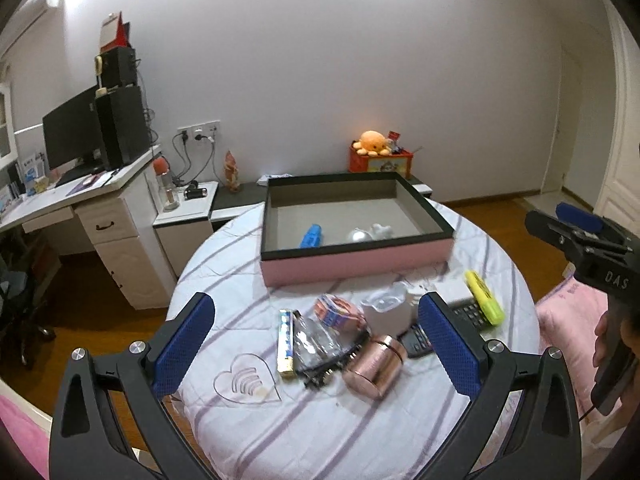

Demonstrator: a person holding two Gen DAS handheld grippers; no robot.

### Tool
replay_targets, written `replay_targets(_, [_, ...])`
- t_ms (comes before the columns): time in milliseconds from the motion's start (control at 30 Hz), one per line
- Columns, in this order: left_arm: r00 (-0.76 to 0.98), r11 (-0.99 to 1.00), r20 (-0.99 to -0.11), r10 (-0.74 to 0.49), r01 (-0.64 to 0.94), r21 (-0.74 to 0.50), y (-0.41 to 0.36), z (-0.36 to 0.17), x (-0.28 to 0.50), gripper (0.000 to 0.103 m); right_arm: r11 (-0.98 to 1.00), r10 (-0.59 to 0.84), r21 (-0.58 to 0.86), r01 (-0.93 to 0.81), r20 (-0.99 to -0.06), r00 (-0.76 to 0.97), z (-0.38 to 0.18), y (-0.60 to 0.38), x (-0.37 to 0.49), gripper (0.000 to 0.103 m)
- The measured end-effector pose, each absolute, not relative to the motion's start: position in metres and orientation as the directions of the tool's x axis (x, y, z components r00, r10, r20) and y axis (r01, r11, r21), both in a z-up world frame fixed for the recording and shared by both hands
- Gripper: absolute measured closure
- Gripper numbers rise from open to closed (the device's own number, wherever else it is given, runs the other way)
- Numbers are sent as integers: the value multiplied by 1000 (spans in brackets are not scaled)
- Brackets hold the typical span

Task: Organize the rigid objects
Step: 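Move both grippers back toward the remaining items on the bed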

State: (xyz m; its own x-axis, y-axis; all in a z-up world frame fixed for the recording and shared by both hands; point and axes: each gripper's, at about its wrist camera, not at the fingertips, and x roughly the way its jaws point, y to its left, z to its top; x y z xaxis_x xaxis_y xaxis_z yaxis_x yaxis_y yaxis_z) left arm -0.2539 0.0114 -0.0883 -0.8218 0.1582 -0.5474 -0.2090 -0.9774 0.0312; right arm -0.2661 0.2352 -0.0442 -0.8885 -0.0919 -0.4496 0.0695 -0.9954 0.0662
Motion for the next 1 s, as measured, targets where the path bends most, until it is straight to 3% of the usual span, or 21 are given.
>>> replay_targets(367, [-799, -961, -573, 183, -268, 67, 32, -101, -240, 0, -997, -68, 66, 41, -479, -875, -59, 242, -247, 11])
replay_targets(833, [-699, -951, -687, 199, -308, 37, 49, -166, -270, 0, -995, -55, 99, -7, -612, -789, -117, 262, -266, 11])
replay_targets(933, [-675, -946, -712, 194, -321, 47, 54, -180, -276, 8, -995, -54, 103, -15, -631, -774, -127, 266, -271, 11])
replay_targets(1000, [-651, -941, -731, 205, -336, 35, 56, -186, -281, 19, -994, -50, 104, -23, -644, -764, -133, 268, -275, 11])
